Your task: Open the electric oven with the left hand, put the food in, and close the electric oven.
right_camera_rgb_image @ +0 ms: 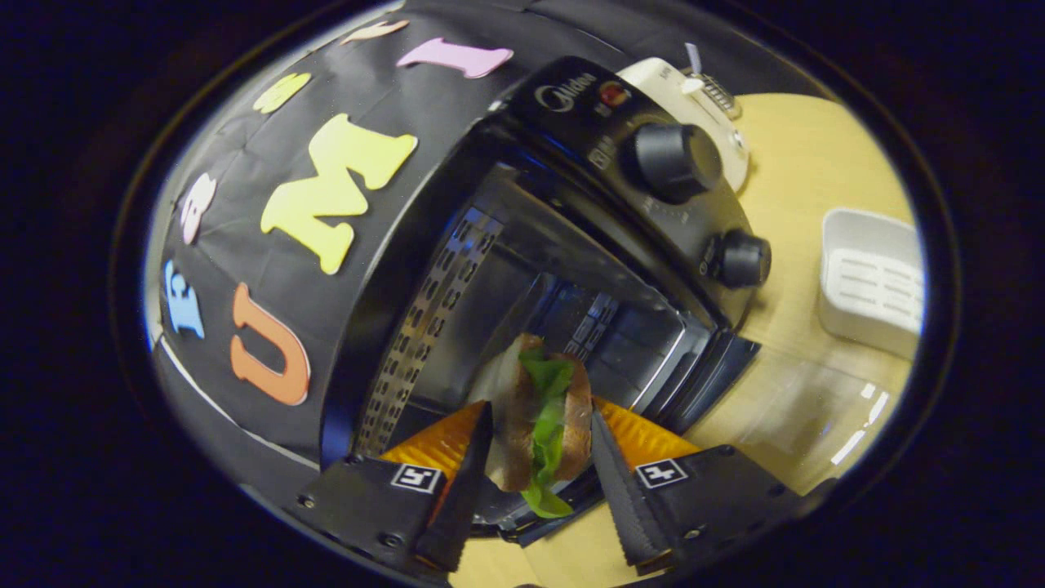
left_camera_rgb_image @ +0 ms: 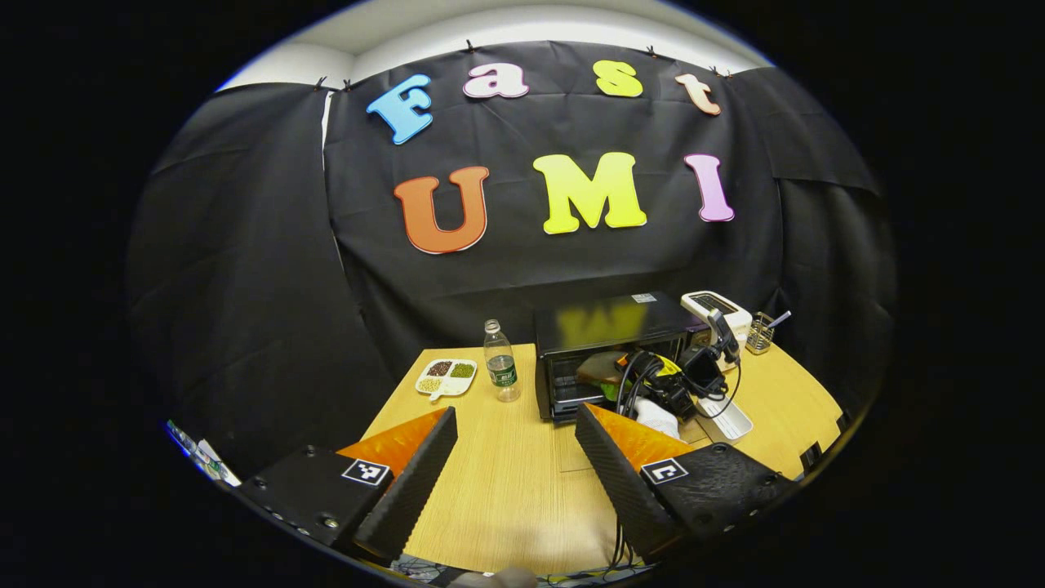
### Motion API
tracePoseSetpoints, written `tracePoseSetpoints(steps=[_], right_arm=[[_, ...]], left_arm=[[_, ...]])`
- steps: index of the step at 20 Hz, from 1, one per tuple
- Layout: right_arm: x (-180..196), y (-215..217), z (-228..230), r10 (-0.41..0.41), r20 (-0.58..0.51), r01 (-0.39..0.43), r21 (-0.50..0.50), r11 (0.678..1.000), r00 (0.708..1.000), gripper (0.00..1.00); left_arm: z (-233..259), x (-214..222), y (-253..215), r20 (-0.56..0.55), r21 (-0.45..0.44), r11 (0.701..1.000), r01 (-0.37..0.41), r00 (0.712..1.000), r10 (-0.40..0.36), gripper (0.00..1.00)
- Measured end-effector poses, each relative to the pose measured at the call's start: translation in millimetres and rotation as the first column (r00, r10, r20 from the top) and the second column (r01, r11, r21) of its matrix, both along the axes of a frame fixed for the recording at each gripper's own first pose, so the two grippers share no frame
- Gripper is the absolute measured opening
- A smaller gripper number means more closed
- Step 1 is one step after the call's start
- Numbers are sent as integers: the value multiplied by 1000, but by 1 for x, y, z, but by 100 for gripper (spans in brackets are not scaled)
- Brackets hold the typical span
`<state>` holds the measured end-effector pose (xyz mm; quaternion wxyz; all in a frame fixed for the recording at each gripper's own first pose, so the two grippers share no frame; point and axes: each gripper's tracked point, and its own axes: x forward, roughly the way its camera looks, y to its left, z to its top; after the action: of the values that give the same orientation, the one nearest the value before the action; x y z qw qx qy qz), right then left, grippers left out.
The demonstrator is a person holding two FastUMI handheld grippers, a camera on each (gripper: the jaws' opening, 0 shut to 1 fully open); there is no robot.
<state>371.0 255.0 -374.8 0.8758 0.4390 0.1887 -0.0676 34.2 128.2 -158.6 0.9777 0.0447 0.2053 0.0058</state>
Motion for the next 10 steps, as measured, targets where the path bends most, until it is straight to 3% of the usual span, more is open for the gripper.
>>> tracePoseSetpoints(steps=[1, 3, 9, 10], right_arm=[[-2, -2, 2, 20, -6, -20, -56, 998, 1000, 80], [-14, -14, 3, 41, -28, -45, -163, 986, 999, 100], [-58, -35, 32, 145, -27, -146, -305, 941, 989, 100], [-68, -39, 39, 168, -32, -169, -328, 929, 985, 88]], left_arm=[[2, -1, -1, 8, 5, 1000, 3, 1000, -3, 96], [7, -1, -9, 25, 3, 1000, 12, 1000, -12, 96], [18, 2, -21, 95, 2, 1000, 19, 995, -19, 96], [17, 3, -23, 102, -6, 1000, 16, 995, -15, 96]])
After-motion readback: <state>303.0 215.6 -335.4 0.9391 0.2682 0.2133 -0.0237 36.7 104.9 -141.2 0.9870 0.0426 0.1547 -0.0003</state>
